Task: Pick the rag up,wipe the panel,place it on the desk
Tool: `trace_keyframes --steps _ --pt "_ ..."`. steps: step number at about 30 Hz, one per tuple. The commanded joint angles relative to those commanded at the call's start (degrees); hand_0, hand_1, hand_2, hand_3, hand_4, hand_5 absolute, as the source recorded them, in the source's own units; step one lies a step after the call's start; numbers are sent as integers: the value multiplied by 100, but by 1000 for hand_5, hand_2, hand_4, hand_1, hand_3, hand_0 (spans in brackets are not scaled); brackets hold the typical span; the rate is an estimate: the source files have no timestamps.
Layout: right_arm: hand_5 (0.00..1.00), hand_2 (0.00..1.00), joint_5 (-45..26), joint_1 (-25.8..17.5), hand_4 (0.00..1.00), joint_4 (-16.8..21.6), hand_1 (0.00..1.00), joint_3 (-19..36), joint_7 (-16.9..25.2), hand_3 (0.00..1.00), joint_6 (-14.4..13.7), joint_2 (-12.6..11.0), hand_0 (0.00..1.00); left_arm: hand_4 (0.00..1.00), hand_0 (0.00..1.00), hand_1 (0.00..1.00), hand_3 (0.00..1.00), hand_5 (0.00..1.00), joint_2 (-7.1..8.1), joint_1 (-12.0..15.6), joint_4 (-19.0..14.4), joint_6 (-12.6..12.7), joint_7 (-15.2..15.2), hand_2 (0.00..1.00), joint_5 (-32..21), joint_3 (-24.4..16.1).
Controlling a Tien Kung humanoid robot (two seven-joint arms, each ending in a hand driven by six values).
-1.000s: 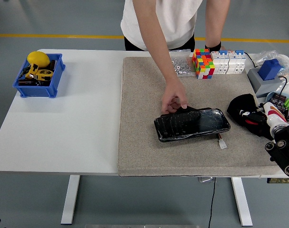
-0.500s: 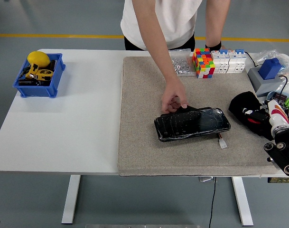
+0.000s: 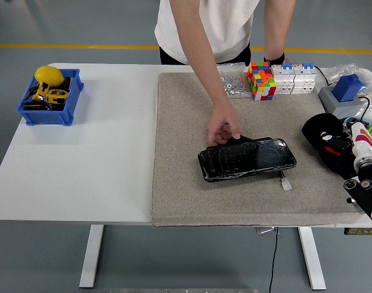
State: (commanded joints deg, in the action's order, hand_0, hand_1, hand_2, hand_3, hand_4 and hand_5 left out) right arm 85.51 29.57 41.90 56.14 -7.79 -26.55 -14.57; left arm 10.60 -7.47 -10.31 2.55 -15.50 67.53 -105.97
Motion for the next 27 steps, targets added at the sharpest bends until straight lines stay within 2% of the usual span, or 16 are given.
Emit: trace_keyframes --steps 16,27 --pt "2 344 276 10 748 704 314 -76 -474 365 52 -317 251 667 685 729 606 625 4 -9 0 -1 4 731 71 -89" --pt "2 342 676 16 734 1548 308 -135 -1318 364 18 -636 249 667 684 728 607 624 25 -7 0 -6 14 731 149 -181"
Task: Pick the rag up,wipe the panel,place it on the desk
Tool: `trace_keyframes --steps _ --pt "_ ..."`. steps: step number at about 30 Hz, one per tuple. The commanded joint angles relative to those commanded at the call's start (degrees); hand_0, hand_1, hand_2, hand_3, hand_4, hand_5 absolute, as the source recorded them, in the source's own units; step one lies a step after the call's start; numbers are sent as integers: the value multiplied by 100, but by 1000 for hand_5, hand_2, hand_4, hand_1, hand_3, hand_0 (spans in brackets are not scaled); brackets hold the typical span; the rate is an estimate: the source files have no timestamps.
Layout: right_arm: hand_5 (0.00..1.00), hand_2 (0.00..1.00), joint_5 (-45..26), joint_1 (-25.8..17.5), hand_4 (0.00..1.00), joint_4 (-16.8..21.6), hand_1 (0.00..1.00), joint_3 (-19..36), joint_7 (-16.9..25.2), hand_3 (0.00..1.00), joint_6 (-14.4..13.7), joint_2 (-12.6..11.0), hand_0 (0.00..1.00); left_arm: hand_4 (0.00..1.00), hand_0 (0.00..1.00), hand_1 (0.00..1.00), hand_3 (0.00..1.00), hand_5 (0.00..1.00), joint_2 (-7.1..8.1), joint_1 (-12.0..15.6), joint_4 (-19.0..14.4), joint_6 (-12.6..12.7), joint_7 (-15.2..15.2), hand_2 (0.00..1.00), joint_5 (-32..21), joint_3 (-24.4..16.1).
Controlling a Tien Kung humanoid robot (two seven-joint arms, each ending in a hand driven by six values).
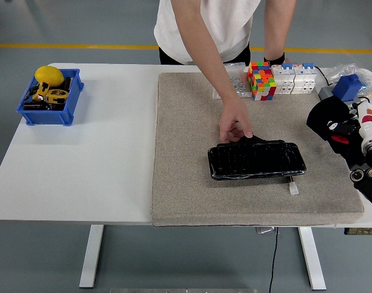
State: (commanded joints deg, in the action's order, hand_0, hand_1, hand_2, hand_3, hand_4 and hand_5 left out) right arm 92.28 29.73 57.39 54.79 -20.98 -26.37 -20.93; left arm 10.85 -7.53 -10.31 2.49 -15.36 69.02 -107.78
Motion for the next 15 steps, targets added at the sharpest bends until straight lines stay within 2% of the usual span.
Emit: trace_keyframes --steps 4,15 --pt "2 342 125 12 734 224 308 -14 -359 364 5 -82 249 667 684 728 607 624 2 5 0 -1 1 731 14 -18" --pt "2 341 128 101 734 64 305 -38 -420 365 40 -51 246 667 684 729 606 627 7 1 0 3 1 731 -3 7"
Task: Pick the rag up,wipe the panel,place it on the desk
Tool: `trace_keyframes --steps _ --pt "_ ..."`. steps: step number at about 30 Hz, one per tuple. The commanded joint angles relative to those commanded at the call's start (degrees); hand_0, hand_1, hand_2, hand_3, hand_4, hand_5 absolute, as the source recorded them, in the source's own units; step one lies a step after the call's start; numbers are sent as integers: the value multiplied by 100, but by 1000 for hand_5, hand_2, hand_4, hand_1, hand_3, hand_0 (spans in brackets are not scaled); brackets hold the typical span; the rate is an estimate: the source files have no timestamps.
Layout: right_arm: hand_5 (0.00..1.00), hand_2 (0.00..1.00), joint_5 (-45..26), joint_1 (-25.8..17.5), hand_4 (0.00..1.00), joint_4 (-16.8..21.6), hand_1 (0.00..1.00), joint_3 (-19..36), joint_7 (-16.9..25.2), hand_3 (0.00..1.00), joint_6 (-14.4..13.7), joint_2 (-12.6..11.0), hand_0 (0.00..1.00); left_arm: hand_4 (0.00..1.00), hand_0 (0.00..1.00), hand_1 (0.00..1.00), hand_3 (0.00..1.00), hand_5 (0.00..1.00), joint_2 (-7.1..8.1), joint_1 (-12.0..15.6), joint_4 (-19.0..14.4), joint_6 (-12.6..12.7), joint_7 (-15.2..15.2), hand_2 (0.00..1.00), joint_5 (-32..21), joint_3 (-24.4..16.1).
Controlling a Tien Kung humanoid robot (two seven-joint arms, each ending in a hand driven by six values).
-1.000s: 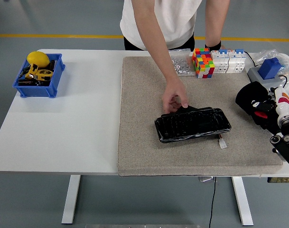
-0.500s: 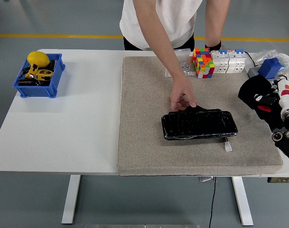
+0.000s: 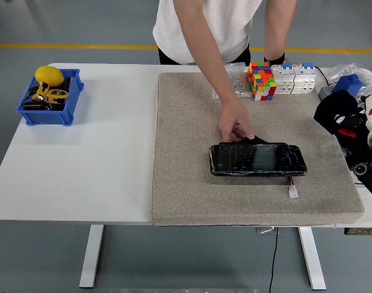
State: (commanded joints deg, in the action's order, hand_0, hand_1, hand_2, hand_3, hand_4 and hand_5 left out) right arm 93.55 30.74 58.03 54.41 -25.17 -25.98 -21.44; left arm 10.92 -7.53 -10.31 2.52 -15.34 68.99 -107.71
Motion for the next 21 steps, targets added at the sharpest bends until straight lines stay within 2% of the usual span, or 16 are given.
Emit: trace_keyframes --steps 11,15,21 --pt "2 341 185 -83 735 217 303 -72 -389 366 -30 46 246 666 685 729 606 626 33 8 0 -10 7 731 -28 70" --pt "2 341 201 -113 736 351 302 -99 -435 366 22 8 248 666 685 729 606 625 44 18 0 -3 1 731 3 55" --pt "2 341 156 -65 737 281 303 -124 -415 368 40 19 247 666 685 730 606 625 32 40 0 9 -18 731 28 42"
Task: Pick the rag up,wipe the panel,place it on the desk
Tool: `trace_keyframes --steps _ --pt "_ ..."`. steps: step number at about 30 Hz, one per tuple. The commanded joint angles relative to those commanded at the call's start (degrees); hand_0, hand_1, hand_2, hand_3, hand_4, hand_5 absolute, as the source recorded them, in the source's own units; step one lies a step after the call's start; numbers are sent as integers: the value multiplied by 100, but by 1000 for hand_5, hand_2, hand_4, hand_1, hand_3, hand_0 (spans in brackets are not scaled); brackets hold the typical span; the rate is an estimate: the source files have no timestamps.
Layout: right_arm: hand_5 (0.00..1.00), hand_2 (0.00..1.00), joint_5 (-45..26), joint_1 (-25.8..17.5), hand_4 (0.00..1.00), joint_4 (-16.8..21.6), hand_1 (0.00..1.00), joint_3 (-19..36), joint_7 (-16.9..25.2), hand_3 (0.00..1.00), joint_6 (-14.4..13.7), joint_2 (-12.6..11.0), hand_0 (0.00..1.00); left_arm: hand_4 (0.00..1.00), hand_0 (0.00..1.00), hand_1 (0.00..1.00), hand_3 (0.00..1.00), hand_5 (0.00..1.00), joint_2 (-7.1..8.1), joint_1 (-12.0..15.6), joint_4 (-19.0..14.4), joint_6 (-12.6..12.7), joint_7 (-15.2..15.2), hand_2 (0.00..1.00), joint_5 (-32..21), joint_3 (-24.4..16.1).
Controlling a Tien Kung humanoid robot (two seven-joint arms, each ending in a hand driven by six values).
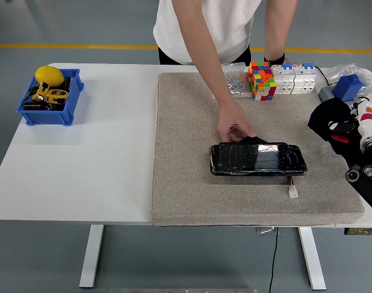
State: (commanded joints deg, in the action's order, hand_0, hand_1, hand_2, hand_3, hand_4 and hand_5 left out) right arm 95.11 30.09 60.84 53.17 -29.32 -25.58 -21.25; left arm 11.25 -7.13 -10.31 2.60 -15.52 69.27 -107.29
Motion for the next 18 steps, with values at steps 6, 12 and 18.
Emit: trace_keyframes --steps 6,12,18 --pt "2 341 4 44 735 -56 301 -20 6 367 12 38 245 667 683 730 606 627 -6 -11 0 -9 6 731 -19 46" --pt "2 341 -9 82 735 -133 300 -12 26 367 13 49 245 667 684 729 607 627 -12 -5 0 5 -4 731 19 -10" --pt "2 341 -11 108 735 -198 300 -1 27 366 10 42 244 666 685 730 606 626 -23 -17 0 -4 4 731 -7 11"
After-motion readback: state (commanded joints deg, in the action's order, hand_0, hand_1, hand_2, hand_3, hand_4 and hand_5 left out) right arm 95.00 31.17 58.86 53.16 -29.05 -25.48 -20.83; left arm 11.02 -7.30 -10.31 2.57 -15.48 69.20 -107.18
